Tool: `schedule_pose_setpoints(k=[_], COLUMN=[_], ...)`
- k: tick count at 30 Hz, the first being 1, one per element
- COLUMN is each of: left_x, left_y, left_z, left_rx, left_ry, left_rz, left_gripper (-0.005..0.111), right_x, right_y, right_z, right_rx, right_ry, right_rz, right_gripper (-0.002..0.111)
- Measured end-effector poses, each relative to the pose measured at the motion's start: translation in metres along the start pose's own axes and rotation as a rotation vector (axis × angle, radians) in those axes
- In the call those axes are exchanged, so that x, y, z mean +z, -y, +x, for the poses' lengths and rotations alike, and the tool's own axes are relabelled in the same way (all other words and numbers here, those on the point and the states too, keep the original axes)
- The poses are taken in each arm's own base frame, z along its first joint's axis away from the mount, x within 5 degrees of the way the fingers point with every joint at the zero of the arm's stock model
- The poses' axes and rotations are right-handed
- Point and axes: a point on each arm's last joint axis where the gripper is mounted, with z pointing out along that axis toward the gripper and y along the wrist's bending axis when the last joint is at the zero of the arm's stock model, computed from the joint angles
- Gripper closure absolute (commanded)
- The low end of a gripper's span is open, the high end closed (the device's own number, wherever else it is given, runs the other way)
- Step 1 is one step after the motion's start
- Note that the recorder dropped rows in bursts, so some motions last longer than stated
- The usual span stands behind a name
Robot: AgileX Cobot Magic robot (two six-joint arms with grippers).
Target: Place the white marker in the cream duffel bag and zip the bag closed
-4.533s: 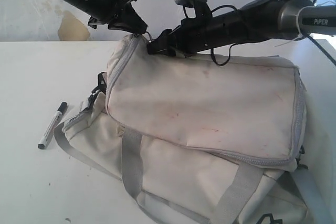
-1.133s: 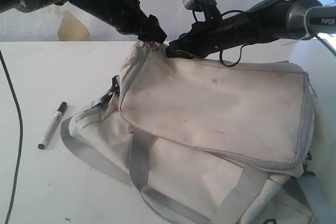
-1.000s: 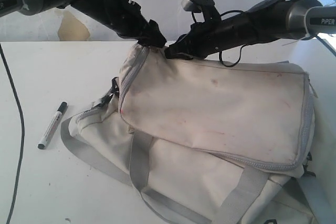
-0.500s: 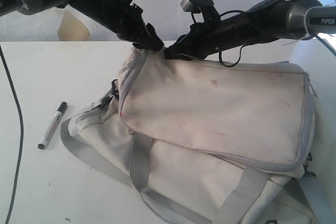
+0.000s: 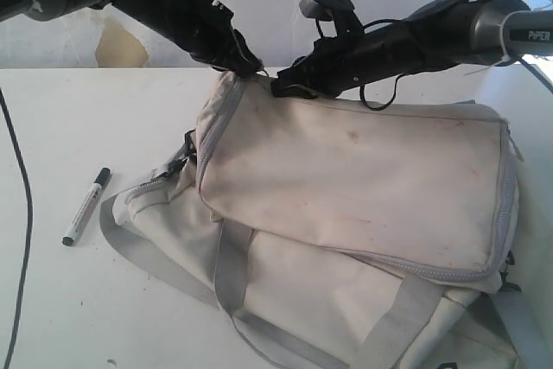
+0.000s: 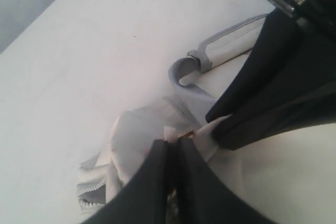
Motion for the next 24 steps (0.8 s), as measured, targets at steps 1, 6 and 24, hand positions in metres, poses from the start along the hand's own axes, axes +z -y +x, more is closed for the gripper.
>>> schedule_pose_setpoints(k=[1,6,24], left_x=[-0.002,-0.013,-0.050], left_y=[0.000,0.005,0.008], left_z=[-0.001,-0.009,0.015], left_rx=[0.002,-0.013,-0.205], left_ry=[0.003,0.023,-0.224], left_rz=[-0.002,0.010,0.130], left_gripper=[0.107,0.107,0.107], right_x=[0.000,0.000,0.000], right_y=[0.001,0.005,0.006], right_z=[0.000,-0.002,-0.006], right_rx=[0.018,0.140,0.398], right_ry=[0.003,0.029,0.078], right_rz=[0.008,0.056,0.053], right_gripper=[0.108,0.108,0.108])
